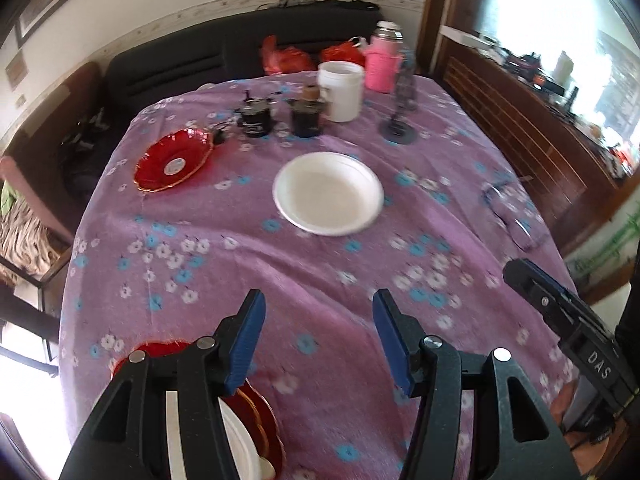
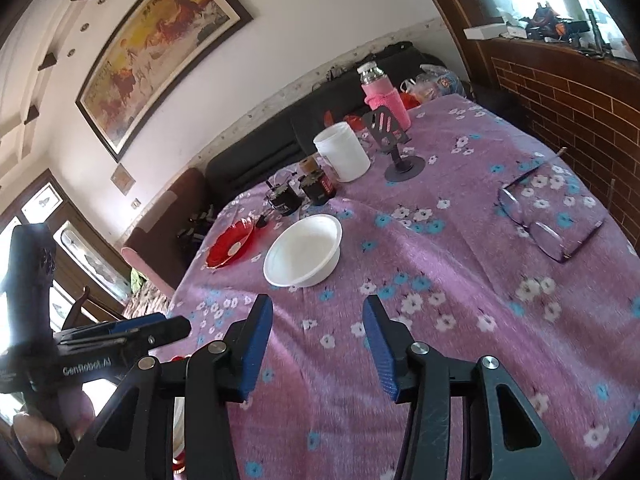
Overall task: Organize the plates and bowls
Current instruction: 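Grasp the rim of the small white bowl with the left tool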
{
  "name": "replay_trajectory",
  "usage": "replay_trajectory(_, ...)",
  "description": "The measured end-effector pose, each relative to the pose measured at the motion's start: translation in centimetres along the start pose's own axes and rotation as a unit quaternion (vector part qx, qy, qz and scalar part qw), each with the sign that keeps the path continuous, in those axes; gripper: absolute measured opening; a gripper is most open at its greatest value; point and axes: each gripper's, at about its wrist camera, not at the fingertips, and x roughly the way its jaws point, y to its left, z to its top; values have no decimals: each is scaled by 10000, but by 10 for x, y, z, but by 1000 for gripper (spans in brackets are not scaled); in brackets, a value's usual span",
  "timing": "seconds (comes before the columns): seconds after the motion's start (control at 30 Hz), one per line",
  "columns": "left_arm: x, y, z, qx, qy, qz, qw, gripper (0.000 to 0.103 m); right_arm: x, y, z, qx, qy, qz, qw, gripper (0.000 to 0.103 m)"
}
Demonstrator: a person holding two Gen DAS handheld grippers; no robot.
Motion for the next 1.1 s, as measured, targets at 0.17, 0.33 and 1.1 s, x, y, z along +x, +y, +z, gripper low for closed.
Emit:
replay_trajectory(0.17, 23, 17, 30, -253, -55, 97, 9996, 55, 44, 4, 23, 115, 236, -55, 9996, 51)
replay_trajectory(0.33, 57, 29, 59, -386, -28, 186, 9991, 55, 93, -5, 42, 324, 445, -217, 9982, 50)
replay_trajectory(1.1, 187, 41, 89, -575, 1059, -103, 9927, 14, 198, -19, 52, 417, 1188, -443, 9911, 11)
